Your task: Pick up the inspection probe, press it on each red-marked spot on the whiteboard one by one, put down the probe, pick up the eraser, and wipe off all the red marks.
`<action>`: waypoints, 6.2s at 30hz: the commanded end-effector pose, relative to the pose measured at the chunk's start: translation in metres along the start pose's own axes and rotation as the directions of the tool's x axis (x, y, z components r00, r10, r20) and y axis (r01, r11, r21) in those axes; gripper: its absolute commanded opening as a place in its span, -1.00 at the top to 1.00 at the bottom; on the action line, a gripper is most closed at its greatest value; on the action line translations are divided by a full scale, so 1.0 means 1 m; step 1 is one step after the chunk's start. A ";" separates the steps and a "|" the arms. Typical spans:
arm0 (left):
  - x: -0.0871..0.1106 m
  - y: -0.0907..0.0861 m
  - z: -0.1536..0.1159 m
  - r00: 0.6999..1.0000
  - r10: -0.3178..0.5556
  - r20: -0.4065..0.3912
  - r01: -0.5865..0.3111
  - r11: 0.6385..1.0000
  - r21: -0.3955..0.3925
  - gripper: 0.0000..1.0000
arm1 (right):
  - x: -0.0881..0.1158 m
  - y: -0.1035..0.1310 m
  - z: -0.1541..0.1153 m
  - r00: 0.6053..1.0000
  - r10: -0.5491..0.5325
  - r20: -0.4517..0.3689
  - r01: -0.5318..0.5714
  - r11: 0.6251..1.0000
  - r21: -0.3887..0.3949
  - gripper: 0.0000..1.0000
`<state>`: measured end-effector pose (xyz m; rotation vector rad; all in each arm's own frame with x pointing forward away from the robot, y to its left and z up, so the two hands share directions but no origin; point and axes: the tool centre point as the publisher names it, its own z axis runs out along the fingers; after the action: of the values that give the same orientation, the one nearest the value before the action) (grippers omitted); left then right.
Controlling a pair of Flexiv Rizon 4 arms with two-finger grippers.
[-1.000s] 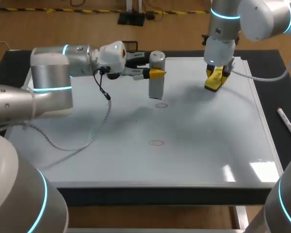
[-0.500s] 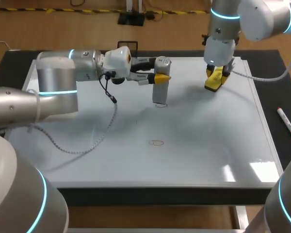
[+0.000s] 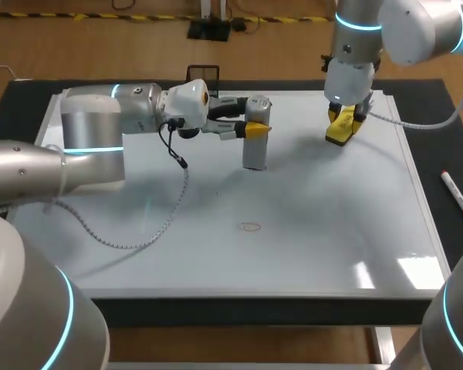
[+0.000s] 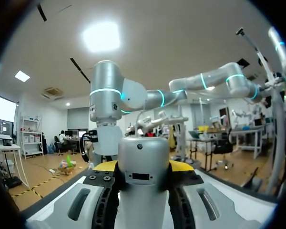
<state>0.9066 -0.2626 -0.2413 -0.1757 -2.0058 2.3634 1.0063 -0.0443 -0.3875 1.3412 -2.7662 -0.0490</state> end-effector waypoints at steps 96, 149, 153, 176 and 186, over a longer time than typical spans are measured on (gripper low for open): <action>-0.026 -0.052 -0.112 0.989 0.044 0.140 -0.038 0.998 -0.044 1.00 | 0.000 -0.001 -0.001 1.000 -0.002 -0.003 0.002 1.000 0.001 1.00; -0.035 -0.068 -0.217 0.971 0.018 0.238 -0.020 1.000 0.003 1.00 | -0.051 0.056 0.000 0.981 -0.186 -0.049 0.187 0.982 0.017 1.00; -0.035 -0.068 -0.217 0.971 0.018 0.238 -0.020 1.000 0.003 1.00 | -0.068 0.082 -0.003 0.967 -0.255 -0.028 0.255 0.967 0.017 1.00; -0.035 -0.068 -0.217 0.971 0.018 0.238 -0.020 1.000 0.003 1.00 | -0.123 0.189 0.010 0.846 -0.532 0.001 0.532 0.846 0.002 1.00; -0.035 -0.068 -0.217 0.971 0.018 0.238 -0.020 1.000 0.003 1.00 | -0.137 0.207 0.025 0.814 -0.580 0.015 0.580 0.814 0.015 1.00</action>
<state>0.9617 -0.0422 -0.2069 0.0959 -2.1048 2.5081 0.9264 0.1876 -0.4034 2.1382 -2.2556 -0.0845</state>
